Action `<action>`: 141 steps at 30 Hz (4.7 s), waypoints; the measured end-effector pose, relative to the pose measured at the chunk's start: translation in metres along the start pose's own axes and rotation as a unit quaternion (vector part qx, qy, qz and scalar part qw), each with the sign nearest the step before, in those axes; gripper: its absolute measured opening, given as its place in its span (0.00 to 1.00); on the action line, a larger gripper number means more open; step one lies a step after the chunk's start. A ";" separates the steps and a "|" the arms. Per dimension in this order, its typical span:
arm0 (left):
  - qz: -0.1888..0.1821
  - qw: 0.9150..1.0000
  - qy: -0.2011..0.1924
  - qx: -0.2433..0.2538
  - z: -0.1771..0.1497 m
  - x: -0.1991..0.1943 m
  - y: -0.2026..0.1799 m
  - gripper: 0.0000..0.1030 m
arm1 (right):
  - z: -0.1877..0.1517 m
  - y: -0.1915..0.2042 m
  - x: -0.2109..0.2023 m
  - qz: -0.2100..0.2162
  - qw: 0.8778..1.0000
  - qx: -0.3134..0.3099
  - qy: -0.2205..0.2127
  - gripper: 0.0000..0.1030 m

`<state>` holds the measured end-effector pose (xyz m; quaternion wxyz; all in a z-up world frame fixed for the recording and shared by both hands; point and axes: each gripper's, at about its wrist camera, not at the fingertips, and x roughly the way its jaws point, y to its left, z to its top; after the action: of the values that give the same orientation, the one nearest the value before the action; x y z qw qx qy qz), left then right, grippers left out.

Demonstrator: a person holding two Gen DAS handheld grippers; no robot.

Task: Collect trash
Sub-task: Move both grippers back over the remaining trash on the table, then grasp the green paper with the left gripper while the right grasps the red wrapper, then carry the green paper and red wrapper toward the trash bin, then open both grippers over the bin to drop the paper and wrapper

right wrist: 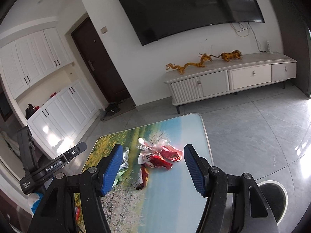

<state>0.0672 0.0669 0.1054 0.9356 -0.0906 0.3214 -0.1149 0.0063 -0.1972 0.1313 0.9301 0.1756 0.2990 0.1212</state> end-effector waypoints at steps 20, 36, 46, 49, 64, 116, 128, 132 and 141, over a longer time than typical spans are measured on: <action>0.056 0.993 0.071 -0.076 -0.047 0.078 0.081 0.57 | -0.046 0.029 0.137 0.057 0.990 -0.016 0.128 0.61; 0.043 0.988 0.102 -0.105 -0.069 0.119 0.098 0.60 | -0.084 0.019 0.211 0.060 0.978 -0.018 0.200 0.57; 0.033 0.989 0.114 -0.086 -0.089 0.129 0.086 0.59 | -0.099 0.013 0.214 0.083 0.973 -0.026 0.216 0.27; 0.019 0.989 0.115 -0.090 -0.097 0.127 0.085 0.52 | -0.100 0.010 0.208 0.087 0.973 -0.027 0.212 0.21; -0.003 0.988 0.091 -0.122 -0.108 0.080 0.089 0.29 | -0.102 0.008 0.138 0.098 0.978 -0.044 0.179 0.17; -0.148 0.963 0.145 0.172 -0.107 0.095 -0.247 0.29 | -0.112 -0.247 -0.076 -0.127 0.979 0.161 0.000 0.17; -0.186 0.925 0.245 0.224 -0.178 0.169 -0.343 0.30 | -0.167 -0.330 -0.051 -0.160 0.955 0.244 0.054 0.17; -0.202 0.912 0.275 0.227 -0.199 0.184 -0.367 0.33 | -0.181 -0.348 -0.048 -0.173 0.947 0.263 0.069 0.21; -0.226 0.901 0.298 0.221 -0.211 0.196 -0.386 0.51 | -0.203 -0.369 -0.053 -0.190 0.934 0.290 0.082 0.40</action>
<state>0.0256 -0.3764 -0.0789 0.7408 0.0867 0.5225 -0.4132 -0.1125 -0.4987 -0.1432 0.8167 0.3668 0.4242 -0.1356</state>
